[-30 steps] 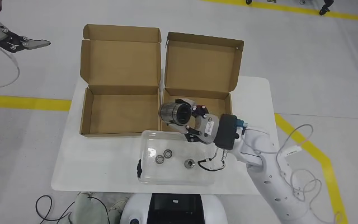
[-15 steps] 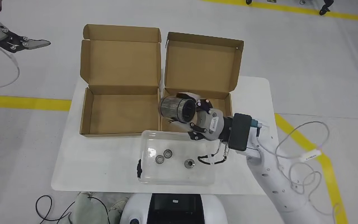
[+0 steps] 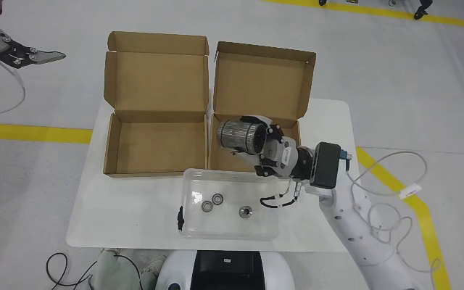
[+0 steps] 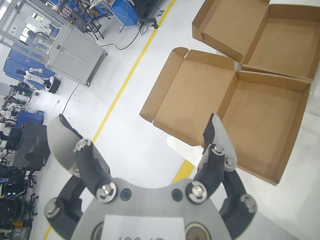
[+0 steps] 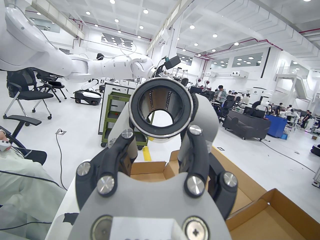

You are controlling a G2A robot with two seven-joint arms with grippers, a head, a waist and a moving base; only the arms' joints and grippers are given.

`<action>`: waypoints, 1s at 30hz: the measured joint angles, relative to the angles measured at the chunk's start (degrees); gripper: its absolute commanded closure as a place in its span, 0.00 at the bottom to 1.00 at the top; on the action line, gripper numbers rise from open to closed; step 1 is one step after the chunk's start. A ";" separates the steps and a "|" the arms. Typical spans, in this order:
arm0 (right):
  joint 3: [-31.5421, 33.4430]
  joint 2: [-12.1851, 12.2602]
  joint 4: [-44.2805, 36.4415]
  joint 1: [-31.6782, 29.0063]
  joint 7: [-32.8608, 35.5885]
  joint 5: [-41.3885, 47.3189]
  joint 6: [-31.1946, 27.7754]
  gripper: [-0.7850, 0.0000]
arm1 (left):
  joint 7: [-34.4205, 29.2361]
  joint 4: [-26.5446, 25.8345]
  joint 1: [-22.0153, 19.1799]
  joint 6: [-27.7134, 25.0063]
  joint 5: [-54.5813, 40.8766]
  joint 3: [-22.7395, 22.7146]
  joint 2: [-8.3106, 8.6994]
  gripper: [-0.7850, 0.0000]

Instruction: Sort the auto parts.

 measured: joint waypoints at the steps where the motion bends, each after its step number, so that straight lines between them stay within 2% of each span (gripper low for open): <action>1: -0.06 0.00 0.19 0.00 -0.22 -0.22 -0.03 1.00 | 0.00 0.00 0.00 0.00 0.00 0.00 0.00 0.00; 4: -0.02 0.02 0.81 -0.22 0.98 -0.81 0.84 1.00 | 0.00 0.00 0.00 0.00 0.00 0.00 0.00 0.00; 14: -0.12 -0.02 2.02 -1.60 12.40 3.39 4.66 1.00 | 0.00 0.00 0.00 0.00 0.00 0.00 0.00 0.00; 23: 1.17 0.21 3.59 -3.16 18.41 6.05 6.87 1.00 | 0.00 0.00 0.00 0.00 0.00 0.00 0.00 0.00; 30: 1.65 0.30 5.24 -4.26 27.98 6.17 12.57 1.00 | 0.00 0.00 0.00 0.00 0.00 0.00 0.00 0.00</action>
